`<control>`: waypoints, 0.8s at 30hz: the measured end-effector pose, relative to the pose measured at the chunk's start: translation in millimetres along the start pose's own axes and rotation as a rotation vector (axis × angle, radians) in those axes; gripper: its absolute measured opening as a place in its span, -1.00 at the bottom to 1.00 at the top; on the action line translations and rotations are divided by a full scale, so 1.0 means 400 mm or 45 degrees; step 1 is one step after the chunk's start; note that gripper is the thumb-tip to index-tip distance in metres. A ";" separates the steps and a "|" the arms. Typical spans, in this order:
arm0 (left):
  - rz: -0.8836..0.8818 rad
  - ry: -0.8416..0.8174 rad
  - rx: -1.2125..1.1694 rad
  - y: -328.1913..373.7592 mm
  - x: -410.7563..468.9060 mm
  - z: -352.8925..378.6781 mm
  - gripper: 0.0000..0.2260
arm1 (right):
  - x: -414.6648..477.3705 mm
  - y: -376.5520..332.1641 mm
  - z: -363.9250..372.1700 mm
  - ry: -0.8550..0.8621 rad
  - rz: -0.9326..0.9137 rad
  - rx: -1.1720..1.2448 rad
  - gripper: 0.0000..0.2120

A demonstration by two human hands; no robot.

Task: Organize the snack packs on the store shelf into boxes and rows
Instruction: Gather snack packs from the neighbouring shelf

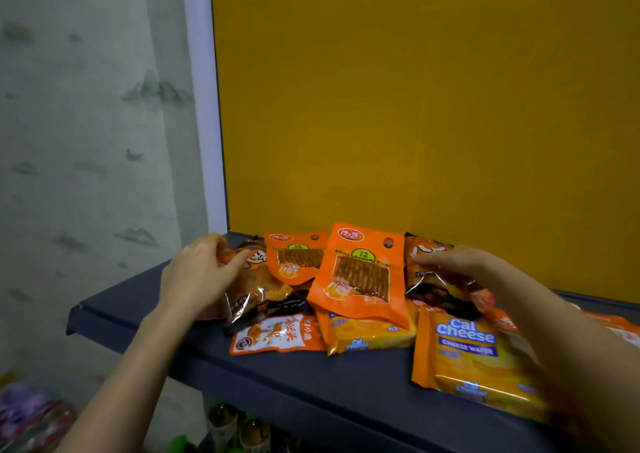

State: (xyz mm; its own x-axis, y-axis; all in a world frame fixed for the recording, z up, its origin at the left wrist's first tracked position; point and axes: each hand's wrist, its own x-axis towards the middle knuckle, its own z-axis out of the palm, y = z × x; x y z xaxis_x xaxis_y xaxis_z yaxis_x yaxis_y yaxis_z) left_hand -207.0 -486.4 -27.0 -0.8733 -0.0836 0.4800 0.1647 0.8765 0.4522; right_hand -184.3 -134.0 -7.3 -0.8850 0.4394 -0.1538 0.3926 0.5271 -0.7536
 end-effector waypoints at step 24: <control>-0.252 -0.874 -1.101 -0.075 0.102 0.068 -0.64 | -0.205 -0.105 0.058 0.580 -0.315 0.507 -0.80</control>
State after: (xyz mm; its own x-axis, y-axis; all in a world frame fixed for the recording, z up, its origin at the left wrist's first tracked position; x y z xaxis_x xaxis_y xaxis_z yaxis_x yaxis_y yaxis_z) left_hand -259.9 -503.2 -41.3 -0.9432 0.3278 -0.0537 0.0248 0.2306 0.9727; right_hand -134.0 -209.1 22.1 -0.7083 0.6501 0.2749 -0.0090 0.3811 -0.9245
